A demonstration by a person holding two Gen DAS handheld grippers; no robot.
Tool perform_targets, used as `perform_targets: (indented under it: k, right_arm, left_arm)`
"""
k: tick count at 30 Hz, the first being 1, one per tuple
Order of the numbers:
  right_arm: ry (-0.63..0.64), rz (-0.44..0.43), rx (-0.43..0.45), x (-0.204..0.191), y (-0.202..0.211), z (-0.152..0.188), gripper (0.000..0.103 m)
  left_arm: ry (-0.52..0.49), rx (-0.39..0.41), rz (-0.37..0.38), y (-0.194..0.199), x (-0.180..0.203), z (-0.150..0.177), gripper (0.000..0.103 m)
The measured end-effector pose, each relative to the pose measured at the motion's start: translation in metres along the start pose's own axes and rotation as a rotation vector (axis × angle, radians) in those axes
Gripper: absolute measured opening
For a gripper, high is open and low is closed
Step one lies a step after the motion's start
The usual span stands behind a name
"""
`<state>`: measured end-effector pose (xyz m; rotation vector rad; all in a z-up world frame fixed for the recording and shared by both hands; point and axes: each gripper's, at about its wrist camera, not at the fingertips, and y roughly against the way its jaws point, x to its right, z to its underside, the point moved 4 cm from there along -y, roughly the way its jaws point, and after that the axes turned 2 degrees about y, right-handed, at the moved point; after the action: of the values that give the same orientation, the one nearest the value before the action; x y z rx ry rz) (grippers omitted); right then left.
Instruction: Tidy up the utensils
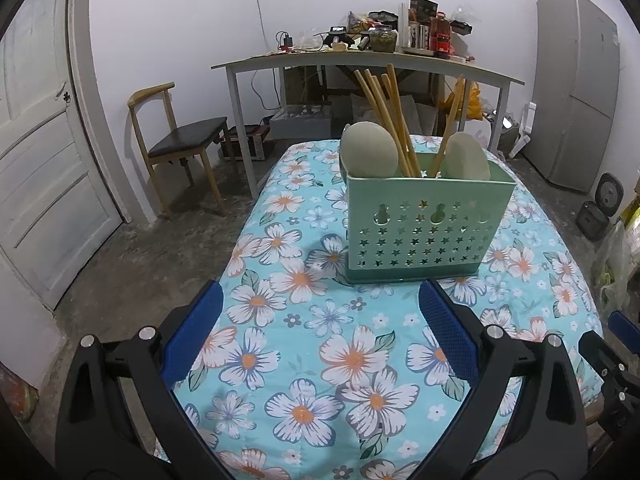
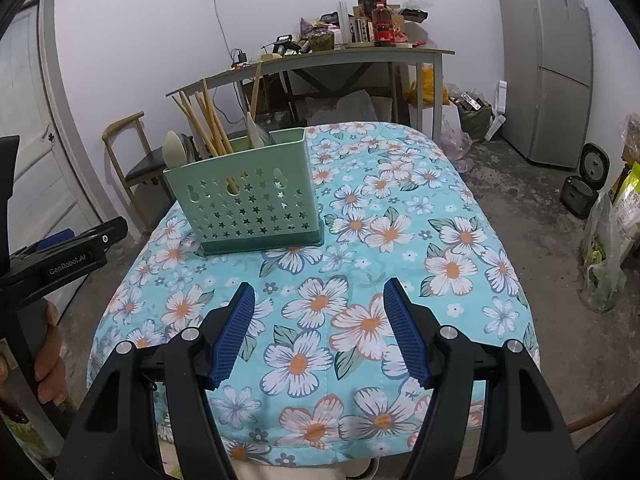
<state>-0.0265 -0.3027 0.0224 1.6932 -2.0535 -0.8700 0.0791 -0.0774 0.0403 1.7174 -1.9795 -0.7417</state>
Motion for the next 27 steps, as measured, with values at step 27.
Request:
perform_targets:
  k: [27]
  right_arm:
    - [-0.022, 0.130, 0.094, 0.018, 0.012, 0.000, 0.080]
  left_arm:
    - [-0.061, -0.046, -0.130, -0.010, -0.032, 0.018, 0.095]
